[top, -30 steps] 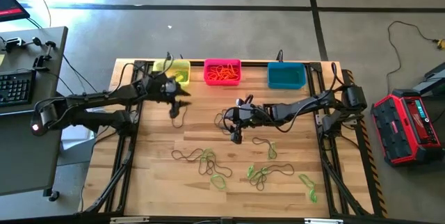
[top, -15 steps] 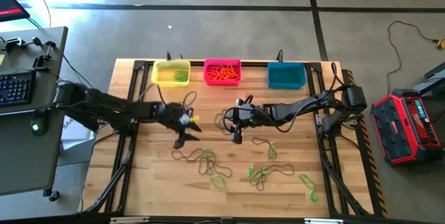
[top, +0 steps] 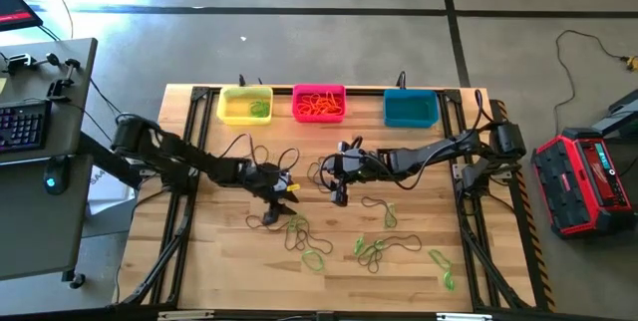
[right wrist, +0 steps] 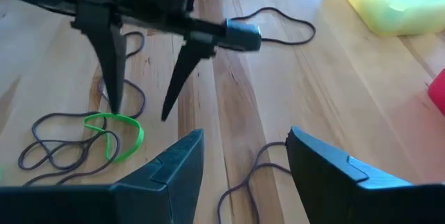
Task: Sort rubber bands into baskets
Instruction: Put the green rubber band into the yellow bin
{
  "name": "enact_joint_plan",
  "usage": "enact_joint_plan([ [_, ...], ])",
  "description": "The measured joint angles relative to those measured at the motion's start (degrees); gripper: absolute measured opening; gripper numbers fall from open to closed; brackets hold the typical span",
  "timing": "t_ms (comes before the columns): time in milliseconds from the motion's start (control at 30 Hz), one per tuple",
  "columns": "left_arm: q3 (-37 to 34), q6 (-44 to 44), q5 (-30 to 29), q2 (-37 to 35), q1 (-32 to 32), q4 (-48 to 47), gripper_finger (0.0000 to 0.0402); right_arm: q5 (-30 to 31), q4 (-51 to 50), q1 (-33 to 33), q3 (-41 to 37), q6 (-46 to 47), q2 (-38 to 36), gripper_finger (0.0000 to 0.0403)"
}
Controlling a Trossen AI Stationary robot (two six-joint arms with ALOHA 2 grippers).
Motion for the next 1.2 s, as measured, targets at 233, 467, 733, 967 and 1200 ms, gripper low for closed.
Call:
enact_joint_plan([
  [233,8.5,4.8,3.5,8.2,0.3,-7.6,0.0186,0.0,-0.1,0.0,0.0,-1.2,0.0,0.0194],
  [467,12.9,7.1,3.6,11.6,0.7,-13.6,0.0164,0.0,-1.0,0.0,0.0,-1.2,0.0,0.0194],
  [733,12.9,8.1,3.1,11.7,0.8,-16.2,0.0045,0.0,-1.3,0.0,0.0,-1.8,0.0,0.0194],
  [967,12.5,9.4,2.4,8.2,0.7,-21.0,0.0007,0.1,-1.3,0.0,0.0,-1.8,0.0,0.0194],
  [1200,12.5,10.0,-4.0,-1.3,2.3,-28.1,0.0001,0.2,-1.3,0.0,0.0,-1.8,0.0,0.0194],
])
